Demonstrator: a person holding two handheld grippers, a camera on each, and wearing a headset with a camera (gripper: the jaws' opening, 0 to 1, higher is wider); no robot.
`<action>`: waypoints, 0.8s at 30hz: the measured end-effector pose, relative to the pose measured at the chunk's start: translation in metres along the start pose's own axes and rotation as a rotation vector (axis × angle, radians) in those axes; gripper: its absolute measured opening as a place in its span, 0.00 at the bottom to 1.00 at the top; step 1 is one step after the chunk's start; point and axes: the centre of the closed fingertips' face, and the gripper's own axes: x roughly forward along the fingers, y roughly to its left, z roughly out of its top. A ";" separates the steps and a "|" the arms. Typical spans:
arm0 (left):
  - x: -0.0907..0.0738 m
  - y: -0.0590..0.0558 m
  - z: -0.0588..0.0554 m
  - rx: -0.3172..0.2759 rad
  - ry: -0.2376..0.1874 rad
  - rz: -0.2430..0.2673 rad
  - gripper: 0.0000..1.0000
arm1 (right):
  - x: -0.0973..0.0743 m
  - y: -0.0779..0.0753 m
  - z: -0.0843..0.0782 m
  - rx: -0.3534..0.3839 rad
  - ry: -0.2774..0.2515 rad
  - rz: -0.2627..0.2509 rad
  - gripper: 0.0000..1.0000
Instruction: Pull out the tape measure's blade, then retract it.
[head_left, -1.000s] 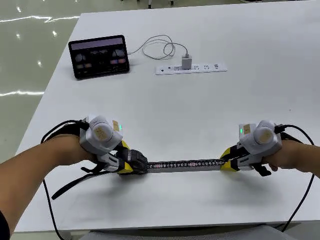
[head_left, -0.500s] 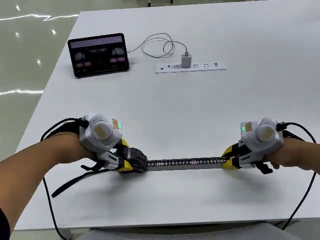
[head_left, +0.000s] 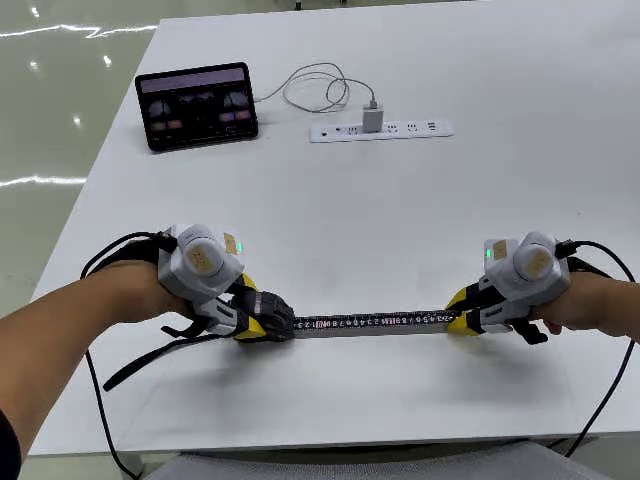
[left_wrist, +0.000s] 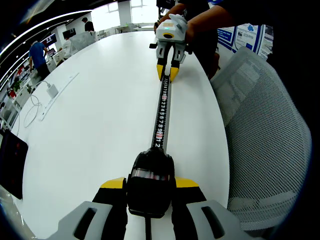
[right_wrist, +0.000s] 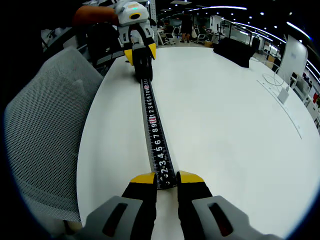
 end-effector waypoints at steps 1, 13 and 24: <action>0.000 0.000 0.000 -0.001 0.000 0.000 0.30 | 0.000 0.000 0.000 0.001 0.001 0.001 0.10; 0.000 0.001 0.000 0.000 0.000 0.001 0.30 | -0.003 0.000 -0.004 0.010 0.002 -0.002 0.10; 0.000 0.000 0.000 0.010 -0.002 0.004 0.30 | -0.003 0.000 -0.004 0.013 0.010 0.003 0.10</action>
